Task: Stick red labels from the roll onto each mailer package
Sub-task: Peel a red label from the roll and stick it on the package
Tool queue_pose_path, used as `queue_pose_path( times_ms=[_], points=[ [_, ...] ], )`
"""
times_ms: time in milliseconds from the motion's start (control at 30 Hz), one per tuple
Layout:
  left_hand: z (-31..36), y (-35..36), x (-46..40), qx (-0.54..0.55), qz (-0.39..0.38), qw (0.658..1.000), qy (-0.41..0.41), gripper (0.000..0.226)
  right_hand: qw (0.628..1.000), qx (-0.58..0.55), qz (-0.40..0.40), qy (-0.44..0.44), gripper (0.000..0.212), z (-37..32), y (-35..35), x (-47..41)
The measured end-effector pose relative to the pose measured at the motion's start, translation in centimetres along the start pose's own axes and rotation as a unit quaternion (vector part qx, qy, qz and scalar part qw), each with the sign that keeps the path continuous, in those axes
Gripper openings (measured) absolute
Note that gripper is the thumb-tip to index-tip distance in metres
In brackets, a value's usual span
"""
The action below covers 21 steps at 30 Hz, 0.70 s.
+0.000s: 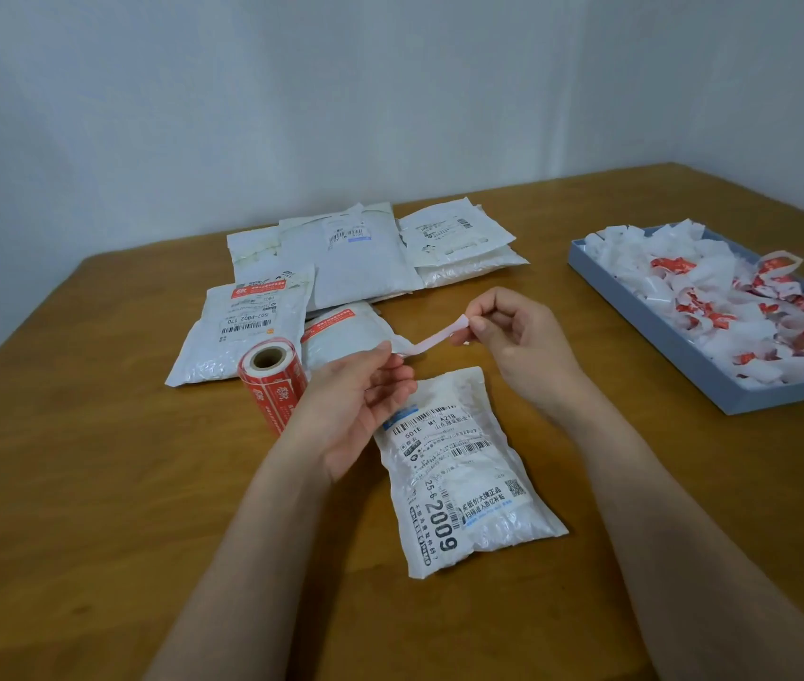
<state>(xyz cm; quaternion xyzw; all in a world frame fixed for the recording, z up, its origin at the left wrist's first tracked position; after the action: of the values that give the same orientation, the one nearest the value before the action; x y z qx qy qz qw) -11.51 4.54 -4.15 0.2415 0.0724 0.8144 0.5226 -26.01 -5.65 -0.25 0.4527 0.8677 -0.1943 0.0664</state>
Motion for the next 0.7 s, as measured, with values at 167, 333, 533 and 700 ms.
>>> queue_pose_path(
  times_ms=[167, 333, 533, 700],
  points=[
    [0.4, -0.3, 0.3, -0.019, -0.007, 0.999, 0.034, 0.015, 1.0, -0.01, 0.005, 0.01, 0.018, 0.3, 0.0, -0.2],
    [1.7, -0.7, 1.0, -0.063, 0.026, 0.99, 0.121, 0.015, 0.997, -0.053, 0.016, 0.046, 0.017, 0.8, -0.2, -0.3],
    [2.3, -1.1, 1.3, -0.101, 0.056, 0.98, 0.163, 0.011, 0.992, -0.067, -0.019, 0.106, 0.028, 1.4, 0.4, 0.0],
    [2.3, -1.4, 2.0, -0.133, 0.065, 0.975, 0.164, 0.011, 0.989, -0.075, -0.044, 0.123, 0.013, 1.6, 0.7, 0.1]
  ],
)
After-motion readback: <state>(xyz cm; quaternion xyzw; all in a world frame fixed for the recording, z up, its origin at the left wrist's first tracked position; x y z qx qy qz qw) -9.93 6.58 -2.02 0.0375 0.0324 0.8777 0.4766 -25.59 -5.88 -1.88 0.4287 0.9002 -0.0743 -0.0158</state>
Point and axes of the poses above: each hand's wrist, its own x-axis away from the middle knuckle, its own y-axis out of the palm, z = x × y, the point moved 7 cm from there along -x, towards the middle knuckle, and after that the axes turned 6 degrees about -z, right-handed, at the moved point
